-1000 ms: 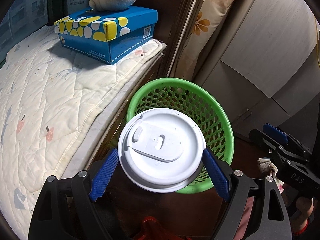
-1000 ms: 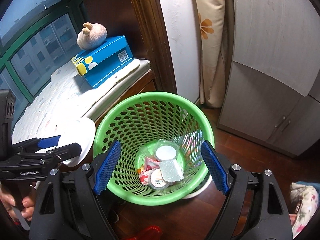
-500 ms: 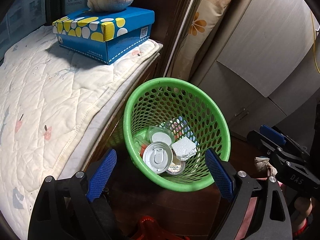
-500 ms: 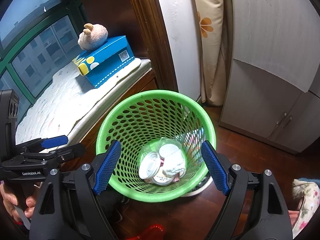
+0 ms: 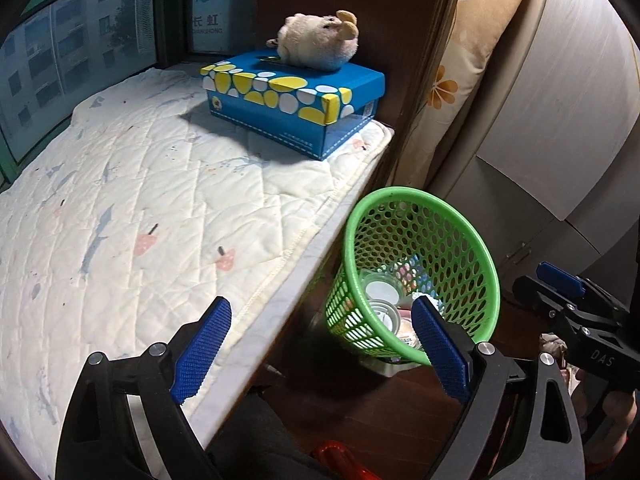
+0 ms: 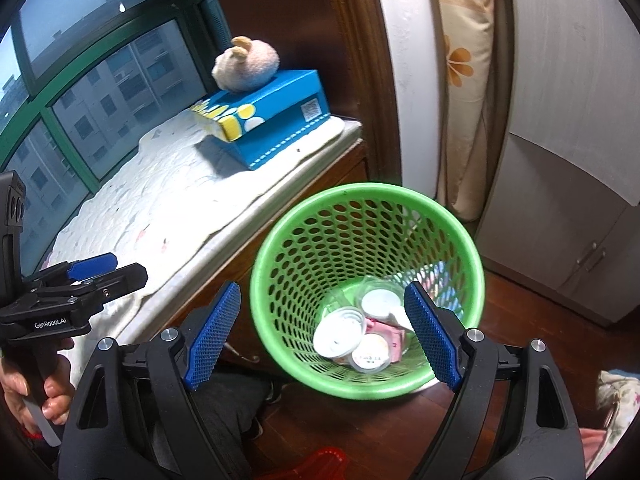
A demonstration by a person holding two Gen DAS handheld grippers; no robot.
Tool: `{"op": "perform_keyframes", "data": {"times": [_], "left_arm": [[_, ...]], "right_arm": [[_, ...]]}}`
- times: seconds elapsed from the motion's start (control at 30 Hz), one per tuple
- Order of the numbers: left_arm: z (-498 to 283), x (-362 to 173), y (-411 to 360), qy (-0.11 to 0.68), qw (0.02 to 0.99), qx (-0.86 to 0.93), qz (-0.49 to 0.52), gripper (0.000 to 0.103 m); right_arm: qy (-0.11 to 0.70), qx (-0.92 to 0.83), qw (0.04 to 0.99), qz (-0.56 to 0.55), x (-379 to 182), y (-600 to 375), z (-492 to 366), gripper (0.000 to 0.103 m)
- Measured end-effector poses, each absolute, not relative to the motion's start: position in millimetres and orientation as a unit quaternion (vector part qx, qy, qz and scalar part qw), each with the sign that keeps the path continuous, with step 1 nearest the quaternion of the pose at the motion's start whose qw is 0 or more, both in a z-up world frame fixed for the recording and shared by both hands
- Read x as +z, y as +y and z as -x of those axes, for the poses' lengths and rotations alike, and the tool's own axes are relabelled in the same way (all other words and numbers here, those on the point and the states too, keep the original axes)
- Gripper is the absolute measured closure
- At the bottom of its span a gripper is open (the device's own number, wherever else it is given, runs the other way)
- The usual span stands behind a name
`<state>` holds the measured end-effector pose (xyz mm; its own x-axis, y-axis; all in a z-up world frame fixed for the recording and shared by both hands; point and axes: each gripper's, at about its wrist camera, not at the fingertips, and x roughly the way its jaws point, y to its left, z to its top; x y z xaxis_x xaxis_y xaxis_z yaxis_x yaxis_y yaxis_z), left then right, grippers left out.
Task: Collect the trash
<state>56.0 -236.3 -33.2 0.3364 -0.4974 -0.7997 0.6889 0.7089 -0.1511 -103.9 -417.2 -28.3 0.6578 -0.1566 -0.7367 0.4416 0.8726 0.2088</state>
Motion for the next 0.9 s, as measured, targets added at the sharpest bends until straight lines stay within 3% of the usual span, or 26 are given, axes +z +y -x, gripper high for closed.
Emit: {"op": "perform_keyframes", "data": {"times": [0.9], "left_arm": [[-55, 2, -86, 0.393, 0.891, -0.217, -0.064, 0.01]], "right_arm": [[0.377, -0.097, 0.911, -0.136, -1, -312, 57, 0.011]]}}
